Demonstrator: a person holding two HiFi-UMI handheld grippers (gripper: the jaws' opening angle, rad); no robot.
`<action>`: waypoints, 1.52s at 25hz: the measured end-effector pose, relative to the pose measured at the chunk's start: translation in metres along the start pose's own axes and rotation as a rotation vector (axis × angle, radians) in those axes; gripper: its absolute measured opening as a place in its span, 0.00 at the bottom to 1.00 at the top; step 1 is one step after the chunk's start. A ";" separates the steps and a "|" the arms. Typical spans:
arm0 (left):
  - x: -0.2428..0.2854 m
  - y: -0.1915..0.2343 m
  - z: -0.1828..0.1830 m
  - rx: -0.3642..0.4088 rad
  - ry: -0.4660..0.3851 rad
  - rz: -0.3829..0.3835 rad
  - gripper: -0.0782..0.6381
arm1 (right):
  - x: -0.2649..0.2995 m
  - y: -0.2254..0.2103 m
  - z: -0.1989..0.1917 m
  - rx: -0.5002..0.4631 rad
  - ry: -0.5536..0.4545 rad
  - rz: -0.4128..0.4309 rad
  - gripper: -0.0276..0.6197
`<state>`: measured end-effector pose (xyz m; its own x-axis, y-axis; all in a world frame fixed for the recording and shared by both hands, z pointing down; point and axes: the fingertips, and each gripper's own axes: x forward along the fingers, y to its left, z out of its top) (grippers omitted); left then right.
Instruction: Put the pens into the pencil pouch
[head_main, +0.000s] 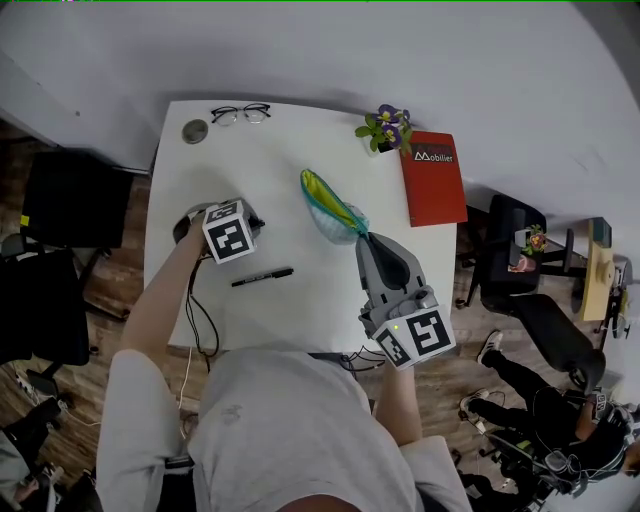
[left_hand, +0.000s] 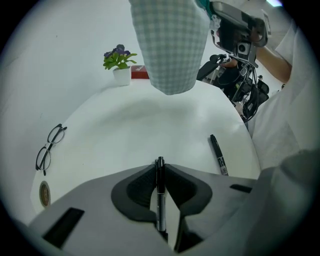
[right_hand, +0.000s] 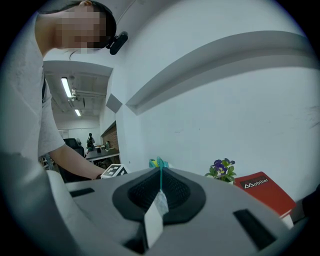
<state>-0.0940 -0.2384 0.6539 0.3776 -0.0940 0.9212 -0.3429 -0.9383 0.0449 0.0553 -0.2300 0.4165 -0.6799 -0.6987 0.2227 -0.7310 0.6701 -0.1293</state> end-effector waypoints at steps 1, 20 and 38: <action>-0.002 0.001 0.001 -0.015 -0.014 0.009 0.21 | 0.001 0.001 0.000 0.004 -0.002 0.003 0.10; -0.214 0.013 0.045 -0.397 -0.897 0.409 0.21 | 0.027 0.057 0.020 0.013 -0.062 0.143 0.10; -0.420 -0.028 0.063 -0.436 -1.613 0.692 0.21 | 0.025 0.123 0.028 0.006 -0.099 0.246 0.10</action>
<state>-0.1885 -0.1935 0.2418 0.3672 -0.8332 -0.4134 -0.8605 -0.4731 0.1892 -0.0536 -0.1724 0.3788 -0.8396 -0.5360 0.0885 -0.5429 0.8217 -0.1735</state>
